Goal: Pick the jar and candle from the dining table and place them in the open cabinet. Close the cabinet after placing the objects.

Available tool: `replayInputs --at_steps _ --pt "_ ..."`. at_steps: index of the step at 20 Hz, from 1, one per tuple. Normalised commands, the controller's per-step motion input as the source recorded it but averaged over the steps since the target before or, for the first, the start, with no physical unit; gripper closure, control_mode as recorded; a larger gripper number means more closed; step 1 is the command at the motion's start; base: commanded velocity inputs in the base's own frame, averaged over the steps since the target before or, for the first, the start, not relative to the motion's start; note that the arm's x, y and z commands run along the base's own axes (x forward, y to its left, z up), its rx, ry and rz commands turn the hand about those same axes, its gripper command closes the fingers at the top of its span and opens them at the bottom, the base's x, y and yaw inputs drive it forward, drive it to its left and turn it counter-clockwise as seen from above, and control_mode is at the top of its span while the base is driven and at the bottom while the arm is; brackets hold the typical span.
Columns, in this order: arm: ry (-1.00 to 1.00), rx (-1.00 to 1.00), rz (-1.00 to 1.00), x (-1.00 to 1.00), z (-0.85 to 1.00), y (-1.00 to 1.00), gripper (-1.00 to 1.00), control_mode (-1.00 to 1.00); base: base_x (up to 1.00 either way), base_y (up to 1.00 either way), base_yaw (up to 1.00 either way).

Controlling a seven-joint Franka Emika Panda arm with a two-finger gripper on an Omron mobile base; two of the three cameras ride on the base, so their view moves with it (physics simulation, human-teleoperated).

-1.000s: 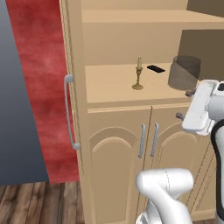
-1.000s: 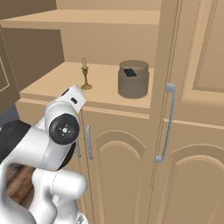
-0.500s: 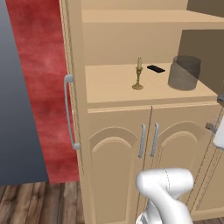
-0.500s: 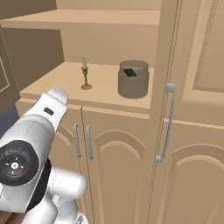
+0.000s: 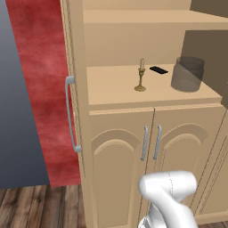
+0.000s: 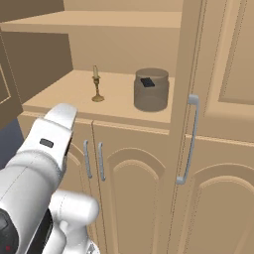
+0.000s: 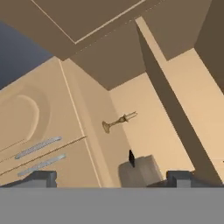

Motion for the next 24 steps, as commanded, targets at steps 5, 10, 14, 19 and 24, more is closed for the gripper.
replayInputs --at_steps 5,10,14,19,24 --pt "-0.34 -0.21 -0.06 -0.13 -0.29 -0.45 -1.0 -1.0 0.0 0.0 0.0" --pt "-0.39 -0.23 -0.05 -0.18 -0.27 -0.43 -1.0 -1.0 0.0 0.0 0.0" --pt "-0.39 -0.23 -0.03 -0.26 -0.27 -0.4 -1.0 -1.0 0.0 0.0 0.0" --pt "-0.36 -0.21 -0.02 -0.14 -0.32 -0.46 -1.0 -1.0 0.0 0.0 0.0" --pt "-0.32 -0.18 0.0 -0.01 -0.41 -0.52 -1.0 -1.0 0.0 0.0 0.0"
